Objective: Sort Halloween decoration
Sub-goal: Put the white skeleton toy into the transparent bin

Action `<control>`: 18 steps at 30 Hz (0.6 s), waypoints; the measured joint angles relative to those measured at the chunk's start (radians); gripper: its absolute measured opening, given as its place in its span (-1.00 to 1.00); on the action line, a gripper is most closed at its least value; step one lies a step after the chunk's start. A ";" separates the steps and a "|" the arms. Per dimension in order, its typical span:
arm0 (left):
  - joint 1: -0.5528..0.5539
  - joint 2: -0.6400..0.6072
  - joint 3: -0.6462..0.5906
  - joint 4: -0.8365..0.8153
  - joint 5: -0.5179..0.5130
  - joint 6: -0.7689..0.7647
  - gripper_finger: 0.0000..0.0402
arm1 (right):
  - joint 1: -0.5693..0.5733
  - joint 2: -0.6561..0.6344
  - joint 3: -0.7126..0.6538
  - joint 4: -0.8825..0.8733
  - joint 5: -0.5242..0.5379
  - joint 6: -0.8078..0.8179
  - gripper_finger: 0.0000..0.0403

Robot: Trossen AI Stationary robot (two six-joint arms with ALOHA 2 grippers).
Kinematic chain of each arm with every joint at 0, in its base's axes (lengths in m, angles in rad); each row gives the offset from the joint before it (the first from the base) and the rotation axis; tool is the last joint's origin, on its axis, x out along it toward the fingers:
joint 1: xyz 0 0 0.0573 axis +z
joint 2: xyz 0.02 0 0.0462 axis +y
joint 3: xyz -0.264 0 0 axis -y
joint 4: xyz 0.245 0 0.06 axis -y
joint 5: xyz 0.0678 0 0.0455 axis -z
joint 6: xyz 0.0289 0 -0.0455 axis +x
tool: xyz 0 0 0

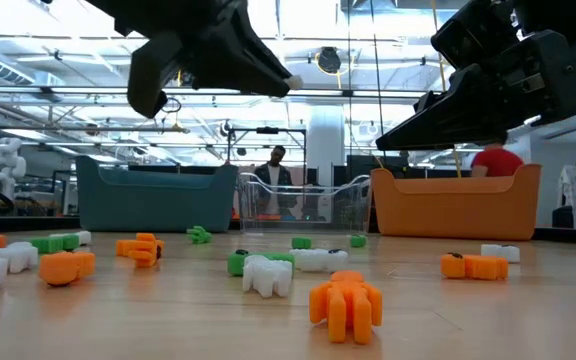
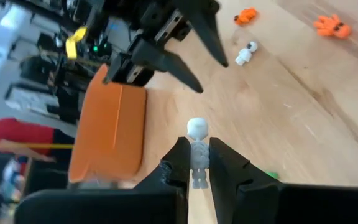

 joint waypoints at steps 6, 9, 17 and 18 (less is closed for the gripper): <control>0.027 0.000 0.000 0.000 0.002 -0.196 -0.84 | 0.000 0.000 0.000 0.000 0.000 0.000 -0.31; 0.040 0.000 0.000 0.001 0.003 -0.300 -0.84 | 0.000 0.000 0.000 0.000 0.000 0.000 -0.31; 0.111 0.000 0.005 0.070 -0.014 -0.441 -0.84 | 0.000 0.000 0.000 0.000 0.000 0.000 -0.31; 0.127 0.000 0.016 0.068 -0.013 -0.425 -0.84 | 0.000 0.000 0.000 0.000 0.000 0.000 -0.31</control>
